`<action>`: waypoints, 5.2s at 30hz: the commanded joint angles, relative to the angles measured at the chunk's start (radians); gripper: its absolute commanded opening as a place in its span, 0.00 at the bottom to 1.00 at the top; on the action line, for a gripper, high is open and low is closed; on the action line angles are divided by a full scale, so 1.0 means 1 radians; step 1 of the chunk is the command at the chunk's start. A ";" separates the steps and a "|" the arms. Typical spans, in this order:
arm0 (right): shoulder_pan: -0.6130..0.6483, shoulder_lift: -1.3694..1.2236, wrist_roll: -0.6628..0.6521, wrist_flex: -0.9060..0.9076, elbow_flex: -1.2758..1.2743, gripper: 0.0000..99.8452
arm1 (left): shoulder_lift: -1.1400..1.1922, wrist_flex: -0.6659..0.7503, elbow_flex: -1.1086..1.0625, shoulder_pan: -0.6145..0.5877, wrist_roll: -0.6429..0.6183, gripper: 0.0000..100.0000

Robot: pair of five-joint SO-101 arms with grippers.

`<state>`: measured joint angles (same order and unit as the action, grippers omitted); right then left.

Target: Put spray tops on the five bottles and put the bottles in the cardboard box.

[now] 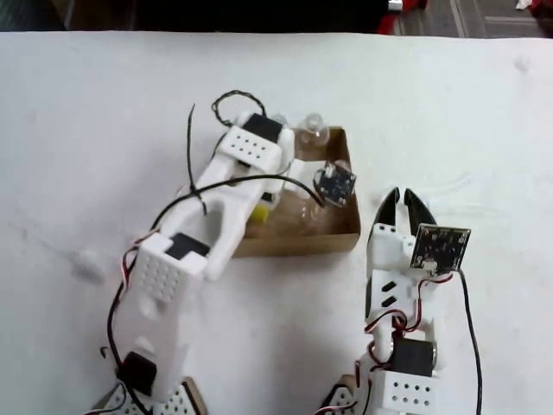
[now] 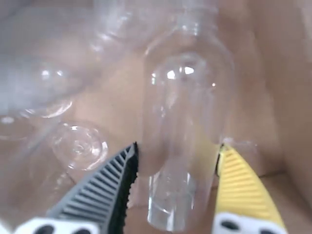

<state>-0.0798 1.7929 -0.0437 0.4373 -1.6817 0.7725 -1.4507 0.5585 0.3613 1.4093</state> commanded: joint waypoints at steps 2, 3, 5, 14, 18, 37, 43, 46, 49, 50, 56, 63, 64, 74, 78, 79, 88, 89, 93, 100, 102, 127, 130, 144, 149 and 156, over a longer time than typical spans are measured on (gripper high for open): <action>0.004 0.002 -0.012 -0.010 -0.009 0.04 | -0.007 0.005 0.002 0.010 -0.020 0.20; 0.004 0.002 -0.012 -0.010 -0.009 0.04 | -0.019 0.003 0.000 0.010 -0.020 0.18; 0.004 0.002 -0.012 -0.010 -0.009 0.04 | -0.051 -0.009 -0.005 0.010 -0.020 0.13; 0.004 0.002 -0.012 -0.010 -0.009 0.04 | -0.166 -0.118 0.002 0.016 -0.018 0.09; 0.004 0.002 -0.012 -0.010 -0.009 0.04 | -0.239 -0.152 0.002 0.016 -0.018 0.09; 0.004 0.002 -0.012 -0.010 -0.009 0.04 | -0.829 -0.273 -0.006 0.021 -0.446 0.09; 0.004 0.002 -0.012 -0.010 -0.009 0.04 | -1.072 -0.321 -0.009 0.024 -0.798 0.09; 0.004 0.002 -0.012 -0.010 -0.009 0.04 | -1.182 -0.321 -0.009 0.018 -0.911 0.09; 0.005 0.004 -0.012 -0.010 -0.009 0.04 | -1.282 -0.311 -0.048 0.018 -0.987 0.09; 0.005 0.004 -0.012 -0.010 -0.009 0.04 | -1.317 -0.301 -0.078 0.022 -1.011 0.09; 0.022 0.004 -0.012 -0.010 -0.009 0.04 | -1.570 -0.124 -0.420 0.001 -1.082 0.09; 0.054 0.004 -0.014 0.016 -0.009 0.04 | -1.959 0.219 -0.961 -0.065 -1.163 0.09; 0.054 0.004 -0.014 0.016 -0.009 0.04 | -1.995 0.262 -1.023 -0.082 -1.189 0.09; 0.054 0.004 -0.014 0.016 -0.009 0.04 | -2.140 0.614 -1.479 -0.139 -1.393 0.09; 0.054 0.004 -0.014 0.016 -0.009 0.04 | -2.227 0.750 -1.656 -0.137 -1.433 0.09; 0.054 0.004 -0.014 0.016 -0.009 0.04 | -2.252 0.786 -1.699 -0.137 -1.438 0.09; 0.085 0.005 -0.014 0.016 -0.009 0.04 | -2.335 1.140 -2.064 -0.054 -1.479 0.09; 0.097 0.005 -0.014 0.016 -0.009 0.04 | -2.335 1.162 -2.088 -0.027 -1.479 0.09; 0.131 0.005 -0.014 0.016 -0.009 0.04 | -2.338 1.192 -2.147 0.076 -1.427 0.09; 0.188 0.012 -0.014 -0.039 -0.002 0.04 | -2.338 1.192 -2.154 0.102 -1.344 0.09; 0.208 0.012 -0.014 -0.110 0.012 0.04 | -2.338 1.192 -2.154 0.101 -1.344 0.09; 0.697 -0.377 0.215 0.133 0.713 0.12 | -2.338 1.188 -2.156 0.099 -1.336 0.09; 0.699 -0.562 0.281 0.243 0.859 0.12 | -2.338 1.186 -2.156 0.099 -1.336 0.09; 0.705 -0.670 0.285 0.363 0.954 0.13 | -2.339 1.188 -2.153 0.099 -1.336 0.09; 0.745 -0.679 0.285 0.372 0.973 0.22 | -2.339 1.189 -2.153 0.099 -1.335 0.09; 0.667 -0.679 0.285 0.378 0.961 0.21 | -2.339 1.189 -2.153 0.099 -1.335 0.09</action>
<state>0.6291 1.1040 0.2340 0.8071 -0.7411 -1.5443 -0.2831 -1.6080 0.4503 0.0652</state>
